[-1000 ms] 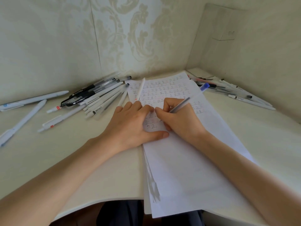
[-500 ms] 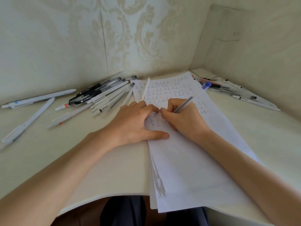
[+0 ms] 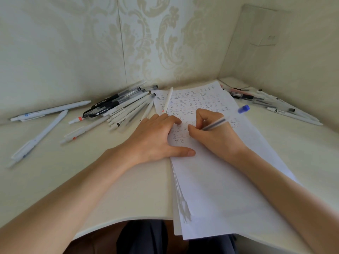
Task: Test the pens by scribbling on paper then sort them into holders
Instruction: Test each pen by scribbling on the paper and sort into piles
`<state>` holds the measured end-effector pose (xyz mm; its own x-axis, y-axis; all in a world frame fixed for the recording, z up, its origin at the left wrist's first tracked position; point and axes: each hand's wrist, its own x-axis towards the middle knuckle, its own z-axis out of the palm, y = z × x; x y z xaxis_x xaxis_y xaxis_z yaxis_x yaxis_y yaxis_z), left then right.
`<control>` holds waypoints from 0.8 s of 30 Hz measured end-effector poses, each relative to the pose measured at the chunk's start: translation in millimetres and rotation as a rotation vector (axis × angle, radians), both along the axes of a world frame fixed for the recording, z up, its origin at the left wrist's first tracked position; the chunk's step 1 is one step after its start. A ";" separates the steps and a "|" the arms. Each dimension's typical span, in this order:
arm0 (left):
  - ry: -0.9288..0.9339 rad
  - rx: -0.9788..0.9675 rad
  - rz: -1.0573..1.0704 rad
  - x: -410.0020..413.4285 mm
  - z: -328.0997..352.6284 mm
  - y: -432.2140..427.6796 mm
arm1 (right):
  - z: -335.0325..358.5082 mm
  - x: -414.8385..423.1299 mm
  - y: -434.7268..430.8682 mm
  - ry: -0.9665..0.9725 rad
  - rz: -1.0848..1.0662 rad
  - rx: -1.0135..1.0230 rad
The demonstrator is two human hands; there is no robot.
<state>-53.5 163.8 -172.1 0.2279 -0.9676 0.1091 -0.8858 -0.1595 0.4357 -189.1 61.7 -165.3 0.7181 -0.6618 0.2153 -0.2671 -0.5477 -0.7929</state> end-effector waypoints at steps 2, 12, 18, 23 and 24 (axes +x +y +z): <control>-0.005 0.000 0.000 0.1 0.0 -0.4 | 1.1 0.7 1.0 0.005 0.010 -0.005; 0.000 -0.001 0.002 -0.3 0.1 -0.4 | -1.5 1.4 0.0 -0.005 -0.001 -0.036; 0.008 0.021 0.009 -1.5 2.1 0.4 | -1.3 1.2 0.7 0.005 0.045 -0.005; 0.010 0.021 0.010 -1.4 3.5 1.0 | -0.8 0.1 0.3 0.002 0.053 0.046; 0.006 0.017 0.010 -1.7 3.8 0.9 | -1.2 0.6 1.1 0.014 0.059 0.026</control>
